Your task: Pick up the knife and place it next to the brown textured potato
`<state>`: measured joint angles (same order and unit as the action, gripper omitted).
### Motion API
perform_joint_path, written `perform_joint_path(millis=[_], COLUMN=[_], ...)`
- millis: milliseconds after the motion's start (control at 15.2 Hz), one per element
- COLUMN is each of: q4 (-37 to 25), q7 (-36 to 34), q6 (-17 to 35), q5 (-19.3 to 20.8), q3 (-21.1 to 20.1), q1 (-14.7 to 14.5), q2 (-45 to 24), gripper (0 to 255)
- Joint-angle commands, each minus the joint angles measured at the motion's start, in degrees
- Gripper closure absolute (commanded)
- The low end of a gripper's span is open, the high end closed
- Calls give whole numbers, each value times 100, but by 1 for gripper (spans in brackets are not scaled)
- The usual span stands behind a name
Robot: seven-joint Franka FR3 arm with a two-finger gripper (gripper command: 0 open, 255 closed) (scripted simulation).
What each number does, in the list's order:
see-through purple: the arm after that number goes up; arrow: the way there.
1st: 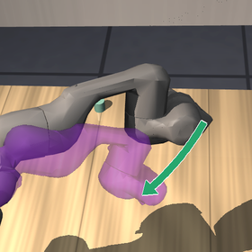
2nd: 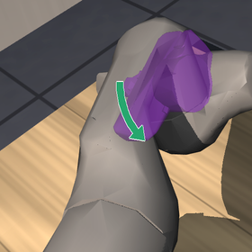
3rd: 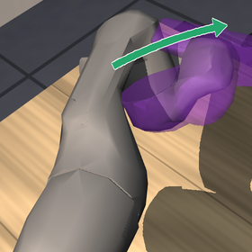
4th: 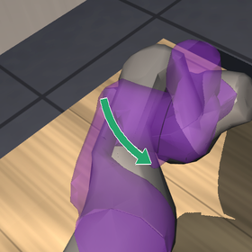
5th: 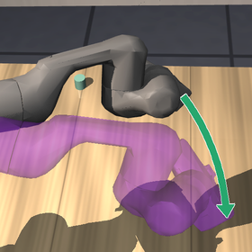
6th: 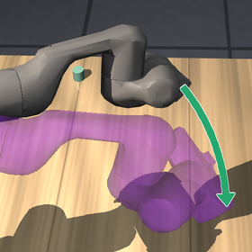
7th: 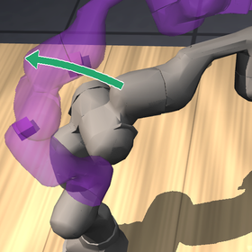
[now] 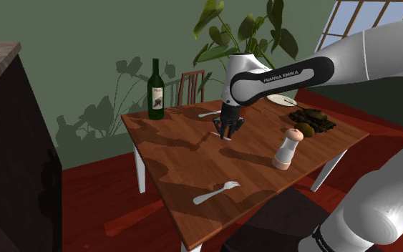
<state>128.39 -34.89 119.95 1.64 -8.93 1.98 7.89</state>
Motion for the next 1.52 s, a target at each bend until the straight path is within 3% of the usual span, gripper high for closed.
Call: perform_joint_path(millis=[0,726,1452], q4=[-103,-671,-46], q7=[20,76,1593], q6=[-174,-950,-856], q5=[-13,-53,162], q3=[7,25,1003], q1=[1,1,640], q2=[70,282,873], gripper=[255,255,255])
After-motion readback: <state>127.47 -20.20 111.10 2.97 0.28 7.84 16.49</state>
